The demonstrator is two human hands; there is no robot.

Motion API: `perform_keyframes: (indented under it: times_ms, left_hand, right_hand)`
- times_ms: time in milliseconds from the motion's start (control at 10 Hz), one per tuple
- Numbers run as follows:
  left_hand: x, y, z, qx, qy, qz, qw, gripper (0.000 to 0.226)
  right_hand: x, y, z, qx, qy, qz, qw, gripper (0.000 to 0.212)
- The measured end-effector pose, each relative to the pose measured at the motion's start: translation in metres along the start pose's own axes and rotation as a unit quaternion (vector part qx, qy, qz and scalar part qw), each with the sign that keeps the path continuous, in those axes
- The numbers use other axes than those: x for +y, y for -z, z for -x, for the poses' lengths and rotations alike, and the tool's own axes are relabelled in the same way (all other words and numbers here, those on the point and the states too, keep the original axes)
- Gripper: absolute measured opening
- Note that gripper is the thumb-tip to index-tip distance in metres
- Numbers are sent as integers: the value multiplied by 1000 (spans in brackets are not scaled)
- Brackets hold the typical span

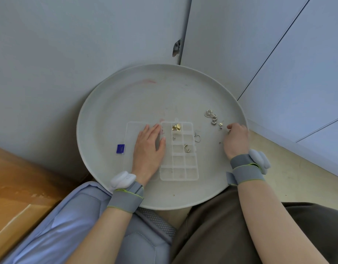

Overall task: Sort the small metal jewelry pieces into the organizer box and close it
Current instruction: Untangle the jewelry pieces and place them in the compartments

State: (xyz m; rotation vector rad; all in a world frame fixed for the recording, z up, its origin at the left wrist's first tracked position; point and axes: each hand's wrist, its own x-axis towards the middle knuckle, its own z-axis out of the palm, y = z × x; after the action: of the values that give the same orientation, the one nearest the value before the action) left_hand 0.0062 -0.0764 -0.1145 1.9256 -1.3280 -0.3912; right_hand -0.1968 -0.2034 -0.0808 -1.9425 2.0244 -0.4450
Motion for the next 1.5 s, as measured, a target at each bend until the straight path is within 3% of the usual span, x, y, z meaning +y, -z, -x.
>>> perform_keyframes:
  times_ms: [300, 500, 700, 800, 900, 1100, 1200, 1300, 1400, 1500]
  left_hand:
    - [-2, -1, 0, 3, -2, -4, 1000, 46]
    - [-1, 0, -1, 3, -1, -6, 1000, 46]
    - [-1, 0, -1, 5, -2, -2, 1000, 45]
    - [-1, 0, 0, 5, 1, 1, 1000, 45]
    - [-1, 0, 0, 6, 0, 0, 1000, 45]
    - [0, 0, 0, 3, 2, 1, 1000, 46]
    - [1, 1, 0, 0, 4, 2, 1000, 46]
    - [2, 2, 0, -3, 3, -1, 1000, 46]
    - [1, 3, 1, -2, 3, 2, 1000, 46]
    - [1, 3, 1, -2, 2, 1, 1000, 46]
  right_hand:
    - [5, -2, -2, -4, 3, -98, 995, 27]
    - [-6, 4, 4, -89, -17, -253, 963, 12]
    - [-20, 7, 8, -195, -133, -569, 787, 4]
    - [-24, 12, 8, -207, -211, -658, 693, 4]
    - [-24, 13, 7, -228, -266, -682, 641, 9]
    - [-25, 16, 8, -249, -285, -705, 600, 5]
    - [-25, 16, 9, -258, -274, -702, 605, 9]
    - [-25, 16, 11, -259, -238, -688, 634, 12]
    - [-27, 13, 13, -237, -163, -643, 710, 12]
    - [-31, 7, 15, -178, -83, -547, 813, 13]
